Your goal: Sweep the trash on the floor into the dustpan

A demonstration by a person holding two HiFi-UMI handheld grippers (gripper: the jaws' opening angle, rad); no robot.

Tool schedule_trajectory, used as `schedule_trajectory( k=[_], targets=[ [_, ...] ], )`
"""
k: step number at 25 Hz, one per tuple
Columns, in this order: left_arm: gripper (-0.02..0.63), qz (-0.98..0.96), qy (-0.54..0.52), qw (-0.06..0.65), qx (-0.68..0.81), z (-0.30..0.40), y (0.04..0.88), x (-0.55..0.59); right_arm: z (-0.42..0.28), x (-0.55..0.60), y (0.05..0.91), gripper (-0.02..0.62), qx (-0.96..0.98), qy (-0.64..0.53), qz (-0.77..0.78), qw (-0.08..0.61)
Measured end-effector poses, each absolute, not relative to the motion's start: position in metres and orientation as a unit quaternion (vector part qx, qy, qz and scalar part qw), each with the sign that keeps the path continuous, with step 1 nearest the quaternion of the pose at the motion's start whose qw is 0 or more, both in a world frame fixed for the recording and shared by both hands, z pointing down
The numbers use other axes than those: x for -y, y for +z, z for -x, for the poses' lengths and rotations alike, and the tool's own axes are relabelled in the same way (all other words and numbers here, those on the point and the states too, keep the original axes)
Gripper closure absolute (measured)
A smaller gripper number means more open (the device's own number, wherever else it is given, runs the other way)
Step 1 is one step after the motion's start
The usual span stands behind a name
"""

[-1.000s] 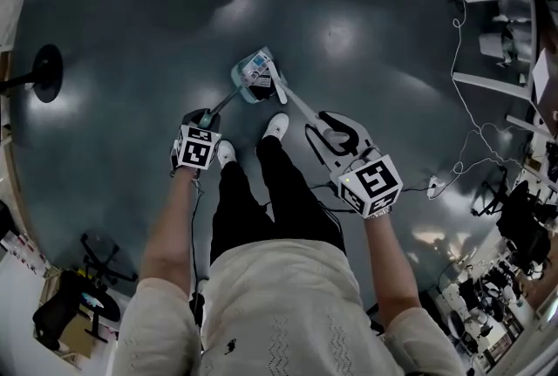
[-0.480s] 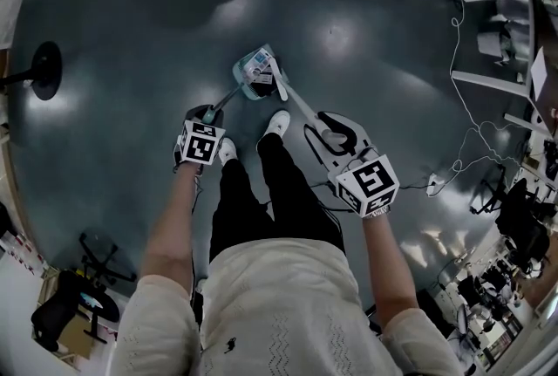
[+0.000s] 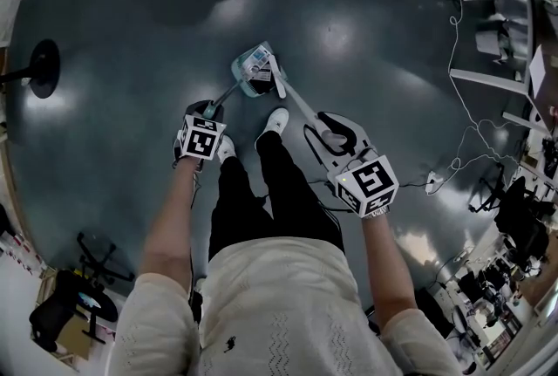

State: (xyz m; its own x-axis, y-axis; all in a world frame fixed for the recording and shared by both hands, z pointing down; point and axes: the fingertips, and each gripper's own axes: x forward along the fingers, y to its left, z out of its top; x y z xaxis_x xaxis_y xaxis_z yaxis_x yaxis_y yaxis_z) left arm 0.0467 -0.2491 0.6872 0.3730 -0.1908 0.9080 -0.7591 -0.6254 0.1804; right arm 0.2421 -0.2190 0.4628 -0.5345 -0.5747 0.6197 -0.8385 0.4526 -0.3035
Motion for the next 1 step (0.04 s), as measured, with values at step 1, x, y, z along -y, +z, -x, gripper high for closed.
schedule_trajectory(
  k=[1],
  targets=[
    [0.514, -0.771, 0.468, 0.303, 0.308, -0.0463, 0.687, 0.2466, -0.2413, 0.2155, 0.463, 0.456, 0.824, 0.298, -0.428, 0.221]
  ],
)
